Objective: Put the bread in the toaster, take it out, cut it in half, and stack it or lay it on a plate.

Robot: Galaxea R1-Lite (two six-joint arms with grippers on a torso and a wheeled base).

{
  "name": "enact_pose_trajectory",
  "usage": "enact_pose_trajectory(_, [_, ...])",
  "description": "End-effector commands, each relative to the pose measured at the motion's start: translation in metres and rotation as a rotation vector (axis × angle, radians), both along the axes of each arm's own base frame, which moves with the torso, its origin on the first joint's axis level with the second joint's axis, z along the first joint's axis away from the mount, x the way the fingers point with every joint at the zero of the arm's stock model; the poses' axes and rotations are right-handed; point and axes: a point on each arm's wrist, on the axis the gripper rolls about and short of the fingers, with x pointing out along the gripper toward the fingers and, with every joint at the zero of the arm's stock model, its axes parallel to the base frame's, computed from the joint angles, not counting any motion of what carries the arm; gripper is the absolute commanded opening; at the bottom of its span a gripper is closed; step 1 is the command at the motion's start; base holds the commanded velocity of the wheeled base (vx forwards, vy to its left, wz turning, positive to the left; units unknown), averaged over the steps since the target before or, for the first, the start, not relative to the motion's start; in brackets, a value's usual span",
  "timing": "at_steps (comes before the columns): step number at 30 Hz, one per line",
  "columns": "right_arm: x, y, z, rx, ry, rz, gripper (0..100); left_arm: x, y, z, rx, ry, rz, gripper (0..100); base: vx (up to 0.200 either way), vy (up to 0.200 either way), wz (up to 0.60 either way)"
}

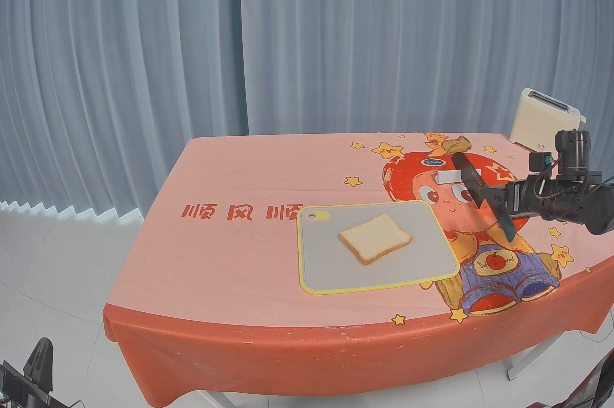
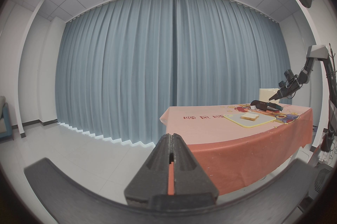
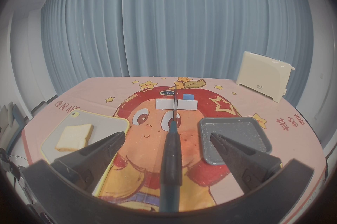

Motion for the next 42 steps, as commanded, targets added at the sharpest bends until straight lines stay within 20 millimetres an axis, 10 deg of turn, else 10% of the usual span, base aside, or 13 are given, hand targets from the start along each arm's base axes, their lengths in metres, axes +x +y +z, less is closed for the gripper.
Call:
enact_pose_trajectory(1, [0.015,0.003,-0.022,-0.002,0.050,0.009,100,0.000,0.000,-0.005,0.000,0.001,0.001,0,0.000,0.000,0.00])
enact_pose_trajectory(21, [0.028,0.006,-0.034,-0.012,0.070,-0.001,100,0.000,0.000,-0.005,0.000,0.001,0.001,0,0.000,0.000,0.00])
enact_pose_trajectory(22, [0.028,0.006,-0.033,-0.011,0.067,-0.002,0,0.000,0.000,-0.005,0.000,0.003,0.001,0,0.000,0.000,0.00])
enact_pose_trajectory(42, [0.022,0.004,-0.012,-0.007,0.003,-0.021,0,0.000,0.000,-0.005,0.000,0.001,0.001,0,0.000,0.000,0.00])
